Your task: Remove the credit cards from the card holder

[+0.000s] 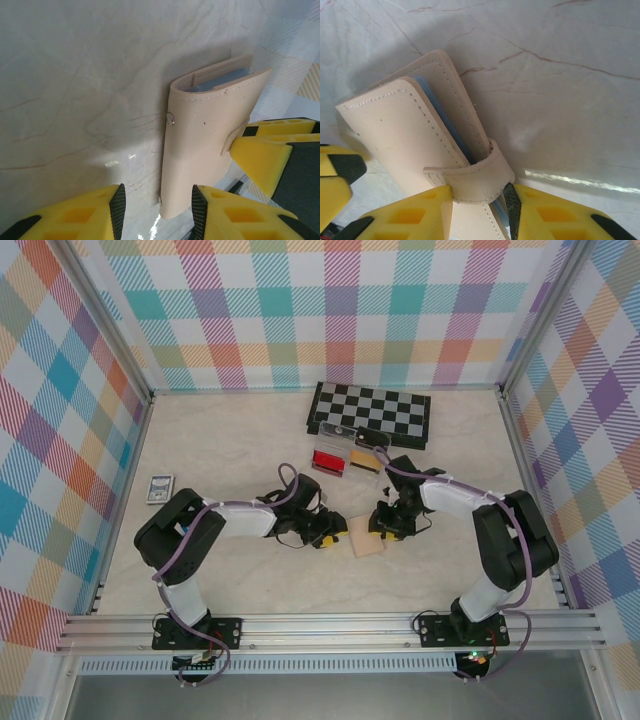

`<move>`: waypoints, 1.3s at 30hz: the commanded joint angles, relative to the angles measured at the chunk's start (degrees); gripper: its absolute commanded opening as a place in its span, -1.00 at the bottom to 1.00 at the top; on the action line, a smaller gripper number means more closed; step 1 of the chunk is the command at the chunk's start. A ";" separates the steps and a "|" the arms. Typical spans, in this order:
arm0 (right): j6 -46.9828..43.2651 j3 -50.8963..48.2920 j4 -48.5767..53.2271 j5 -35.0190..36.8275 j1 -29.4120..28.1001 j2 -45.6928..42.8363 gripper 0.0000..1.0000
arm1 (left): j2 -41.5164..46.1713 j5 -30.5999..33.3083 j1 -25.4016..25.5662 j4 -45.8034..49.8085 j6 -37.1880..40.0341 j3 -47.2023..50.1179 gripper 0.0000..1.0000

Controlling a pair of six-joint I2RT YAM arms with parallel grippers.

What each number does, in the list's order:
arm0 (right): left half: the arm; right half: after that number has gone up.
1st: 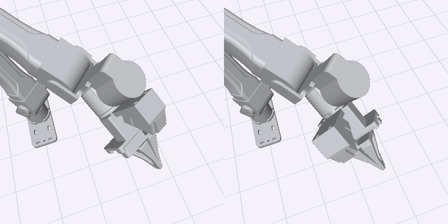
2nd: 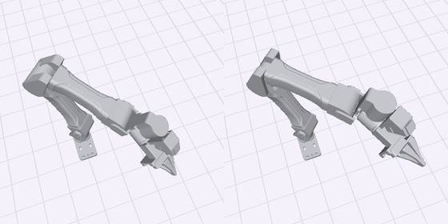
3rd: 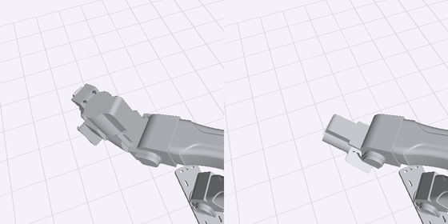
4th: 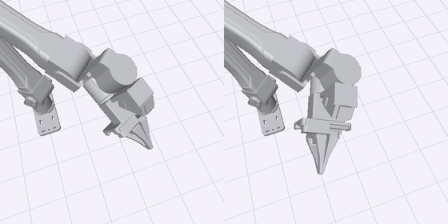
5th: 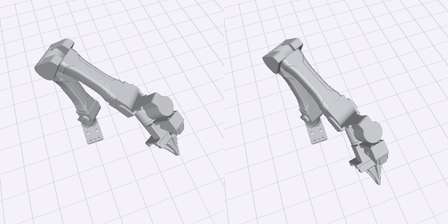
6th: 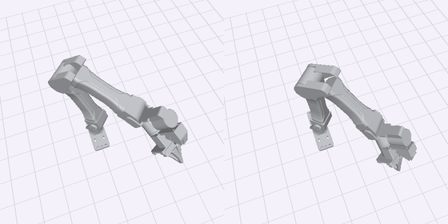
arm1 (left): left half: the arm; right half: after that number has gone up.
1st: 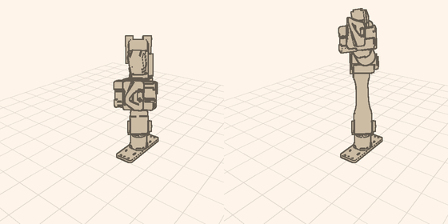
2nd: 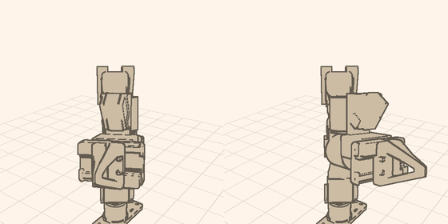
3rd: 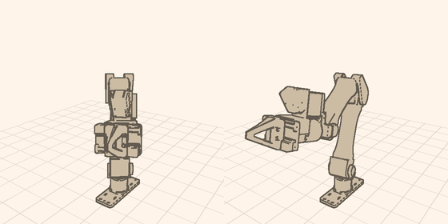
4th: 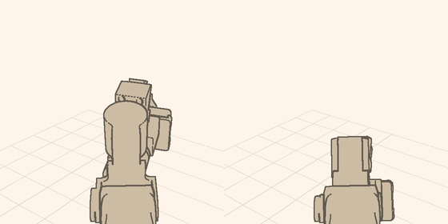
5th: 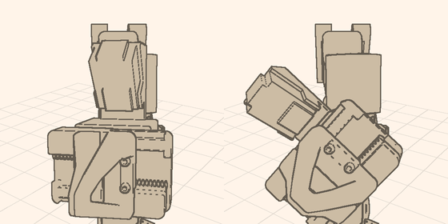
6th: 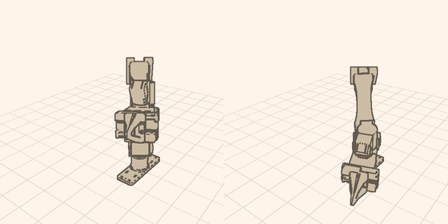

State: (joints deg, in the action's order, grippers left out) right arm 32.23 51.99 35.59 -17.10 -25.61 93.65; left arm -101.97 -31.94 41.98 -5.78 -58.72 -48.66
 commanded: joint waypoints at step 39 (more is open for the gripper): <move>5.30 -1.55 -8.08 -4.78 -0.84 1.02 -0.22 | -2.25 -4.43 -3.12 -6.41 3.73 -0.72 -0.67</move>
State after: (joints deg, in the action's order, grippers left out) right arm 37.08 50.98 25.98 -24.95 -25.87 96.82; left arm -106.15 -38.13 39.46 -13.74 -57.21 -49.65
